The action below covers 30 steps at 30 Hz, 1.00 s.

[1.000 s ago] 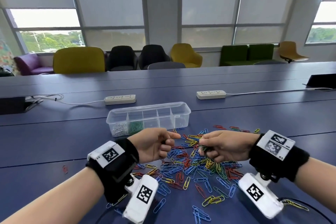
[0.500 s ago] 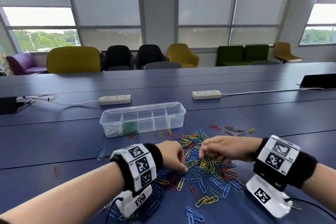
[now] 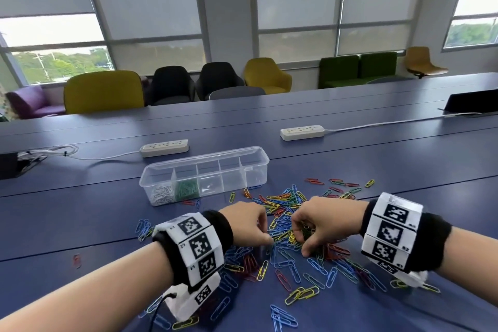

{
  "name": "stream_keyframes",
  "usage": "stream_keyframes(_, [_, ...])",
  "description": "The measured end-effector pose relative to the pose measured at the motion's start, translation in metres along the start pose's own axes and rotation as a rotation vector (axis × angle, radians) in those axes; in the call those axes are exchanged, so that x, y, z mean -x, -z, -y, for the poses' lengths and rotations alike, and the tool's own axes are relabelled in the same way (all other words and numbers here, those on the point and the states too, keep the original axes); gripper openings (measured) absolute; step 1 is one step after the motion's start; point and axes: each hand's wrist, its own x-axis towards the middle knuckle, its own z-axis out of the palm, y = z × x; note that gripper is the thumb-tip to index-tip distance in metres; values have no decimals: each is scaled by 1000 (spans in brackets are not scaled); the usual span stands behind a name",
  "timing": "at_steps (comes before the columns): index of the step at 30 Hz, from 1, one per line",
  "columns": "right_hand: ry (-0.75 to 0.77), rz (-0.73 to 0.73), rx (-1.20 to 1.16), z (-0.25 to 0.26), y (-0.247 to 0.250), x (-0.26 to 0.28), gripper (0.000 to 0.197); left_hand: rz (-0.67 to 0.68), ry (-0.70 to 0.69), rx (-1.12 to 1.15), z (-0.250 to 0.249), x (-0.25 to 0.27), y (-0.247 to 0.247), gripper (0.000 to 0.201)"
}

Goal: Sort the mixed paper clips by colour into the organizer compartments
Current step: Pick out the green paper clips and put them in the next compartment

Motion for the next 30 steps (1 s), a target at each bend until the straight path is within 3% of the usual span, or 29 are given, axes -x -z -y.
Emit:
stream_keyframes(3, [26, -5, 19, 2, 0, -3, 20, 26, 17, -113, -7, -9, -6, 42])
stream_keyframes(7, [43, -3, 53, 2, -2, -1, 10, 20, -11, -104, -8, -16, -7, 34])
stream_keyframes(14, [-19, -36, 197, 8, -8, 4, 20, 64, 33, 92, 2, -16, -3, 21])
stream_keyframes(17, [-14, -67, 262, 10, -10, 3, 24, 61, 26, 190, 7, -13, 5, 27])
stream_keyframes(20, [-18, -54, 217, 10, -8, 3, 17, 65, 36, 319, 14, -9, 11, 26])
stream_keyframes(23, [-38, -23, 45, 5, -1, 3, 6, 69, 111, 579, 19, -4, 14, 25])
stream_keyframes(25, [-86, -26, -161, 3, 4, 2, 14, 88, 143, 849, 22, 1, 16, 24])
stream_keyframes(28, [-134, -12, -815, 4, 7, 2, 24, 186, 163, 1343, 29, 5, 20, 22])
stream_keyframes(30, [-114, -6, -1108, 4, 7, 3, 22, 221, 168, 1588, 33, 7, 21, 20])
